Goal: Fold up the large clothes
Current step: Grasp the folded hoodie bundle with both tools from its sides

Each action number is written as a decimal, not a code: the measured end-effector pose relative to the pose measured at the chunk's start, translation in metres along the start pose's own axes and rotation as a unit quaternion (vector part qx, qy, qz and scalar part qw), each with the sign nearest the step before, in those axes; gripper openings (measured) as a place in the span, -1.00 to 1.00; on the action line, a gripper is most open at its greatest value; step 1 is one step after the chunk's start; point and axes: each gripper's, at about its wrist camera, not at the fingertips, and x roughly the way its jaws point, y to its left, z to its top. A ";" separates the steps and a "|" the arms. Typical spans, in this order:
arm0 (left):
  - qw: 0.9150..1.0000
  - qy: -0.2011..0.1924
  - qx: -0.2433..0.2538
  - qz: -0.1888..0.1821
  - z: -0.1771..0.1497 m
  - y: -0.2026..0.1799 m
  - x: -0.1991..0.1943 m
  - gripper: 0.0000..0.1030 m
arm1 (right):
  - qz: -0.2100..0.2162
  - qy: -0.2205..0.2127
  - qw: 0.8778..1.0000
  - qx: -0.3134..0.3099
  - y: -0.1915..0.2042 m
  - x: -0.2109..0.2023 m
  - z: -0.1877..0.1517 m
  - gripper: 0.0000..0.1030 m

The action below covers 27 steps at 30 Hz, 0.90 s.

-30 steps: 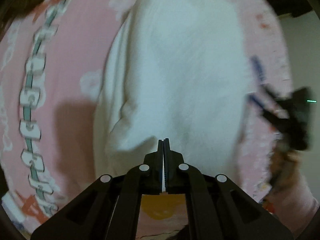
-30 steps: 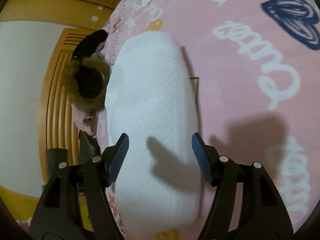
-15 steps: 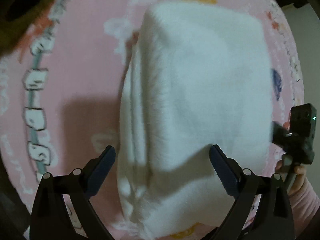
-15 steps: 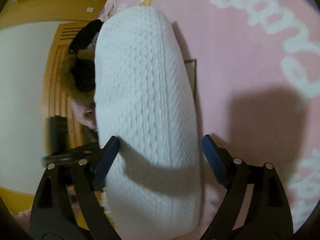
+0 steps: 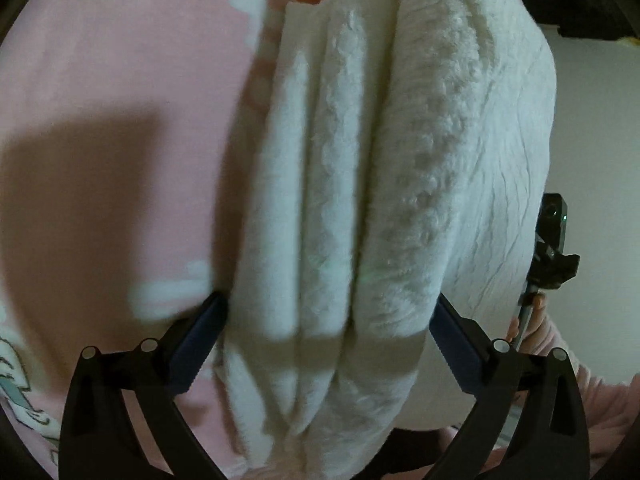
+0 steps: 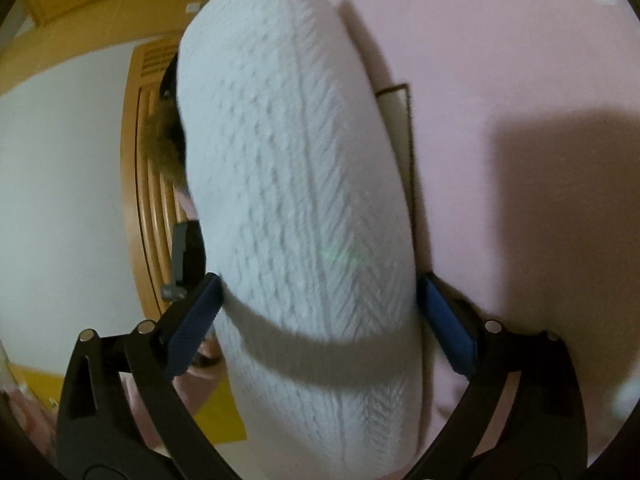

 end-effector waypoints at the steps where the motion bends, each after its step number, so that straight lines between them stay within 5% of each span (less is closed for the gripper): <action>1: 1.000 0.000 0.006 0.003 0.000 0.002 -0.002 0.87 | 0.000 0.006 1.000 -0.003 0.000 0.001 -0.001 0.84; 14: 1.000 0.001 0.017 0.000 0.012 0.001 0.018 0.83 | -0.029 -0.032 0.999 -0.009 0.015 0.032 -0.011 0.89; 17: 1.000 -0.021 0.014 0.013 -0.002 -0.005 0.010 0.38 | -0.050 -0.041 0.998 -0.003 0.041 0.048 -0.014 0.76; 19: 0.999 -0.039 -0.014 0.000 -0.010 0.002 -0.004 -0.12 | -0.043 -0.046 0.998 0.004 0.047 0.047 -0.020 0.47; 27: 0.996 -0.072 -0.042 -0.040 -0.032 0.009 -0.028 -0.37 | 0.016 -0.067 0.997 0.036 0.058 0.041 -0.042 0.26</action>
